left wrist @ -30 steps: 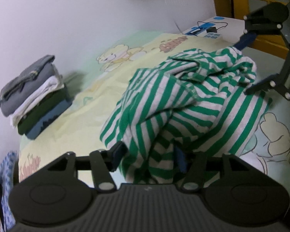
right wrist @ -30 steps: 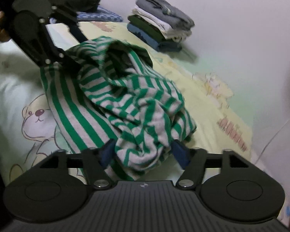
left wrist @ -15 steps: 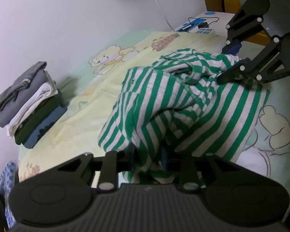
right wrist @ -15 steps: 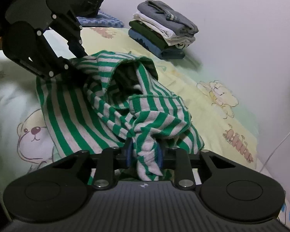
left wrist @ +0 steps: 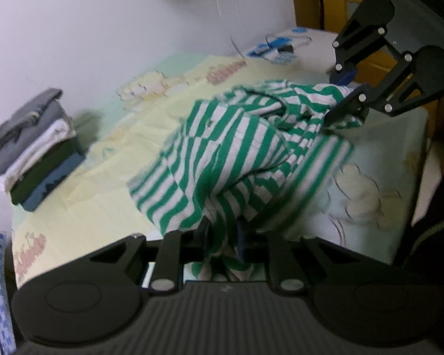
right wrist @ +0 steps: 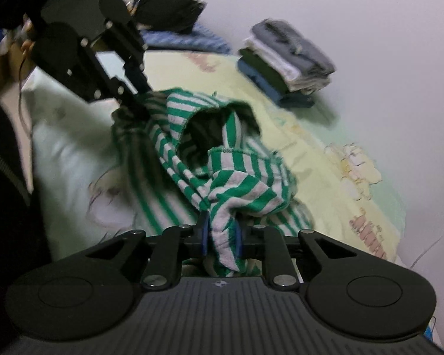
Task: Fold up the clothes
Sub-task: 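Lower the bunched garment onto the bed with both grippers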
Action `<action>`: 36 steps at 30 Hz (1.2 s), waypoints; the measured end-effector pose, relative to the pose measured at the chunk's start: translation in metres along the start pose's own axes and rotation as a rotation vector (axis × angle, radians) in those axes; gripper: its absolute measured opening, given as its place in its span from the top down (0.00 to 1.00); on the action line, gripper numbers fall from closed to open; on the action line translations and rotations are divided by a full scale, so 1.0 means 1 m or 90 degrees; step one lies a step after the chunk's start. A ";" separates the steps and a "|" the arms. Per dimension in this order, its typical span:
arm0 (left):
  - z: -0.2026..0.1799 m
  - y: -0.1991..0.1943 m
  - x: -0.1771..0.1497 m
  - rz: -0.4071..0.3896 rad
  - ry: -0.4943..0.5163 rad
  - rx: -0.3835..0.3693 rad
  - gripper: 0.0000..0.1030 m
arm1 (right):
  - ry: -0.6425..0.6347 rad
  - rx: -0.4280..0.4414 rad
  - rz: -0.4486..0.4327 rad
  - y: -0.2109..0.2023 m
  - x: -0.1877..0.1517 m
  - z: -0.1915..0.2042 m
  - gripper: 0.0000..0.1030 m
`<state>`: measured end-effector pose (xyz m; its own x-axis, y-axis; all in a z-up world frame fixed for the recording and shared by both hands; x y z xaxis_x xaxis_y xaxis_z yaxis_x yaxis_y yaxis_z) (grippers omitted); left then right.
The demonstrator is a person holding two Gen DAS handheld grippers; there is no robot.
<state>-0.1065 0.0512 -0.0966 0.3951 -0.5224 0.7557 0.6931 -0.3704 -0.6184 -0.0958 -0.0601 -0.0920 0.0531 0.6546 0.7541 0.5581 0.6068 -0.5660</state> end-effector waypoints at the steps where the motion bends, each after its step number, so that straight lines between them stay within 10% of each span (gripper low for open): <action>1: -0.003 0.003 -0.005 0.008 0.002 -0.004 0.88 | -0.004 0.008 0.008 0.001 -0.004 0.004 0.83; 13: -0.016 0.011 -0.025 0.034 0.011 -0.048 0.85 | -0.032 0.006 0.048 0.030 -0.033 0.031 0.78; 26: 0.000 0.009 0.047 -0.068 -0.103 -0.119 0.68 | -0.007 0.013 0.050 0.028 -0.034 0.037 0.64; 36: -0.024 0.055 0.008 -0.020 -0.093 -0.141 0.66 | 0.220 0.000 -0.005 -0.020 0.009 -0.018 0.65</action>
<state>-0.0799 0.0082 -0.1297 0.4689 -0.3975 0.7887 0.5645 -0.5520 -0.6138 -0.0915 -0.0743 -0.0682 0.3262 0.4582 0.8268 0.5597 0.6112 -0.5596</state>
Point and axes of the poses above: each gripper's, at about its wrist camera, not at the fingertips, and y roughly the way its jaws point, z to its left, x to its top, the point moved 10 cm from there along y, roughly the way its jaws point, and after that the axes turned 11 degrees about -z, right-handed, at the moved point
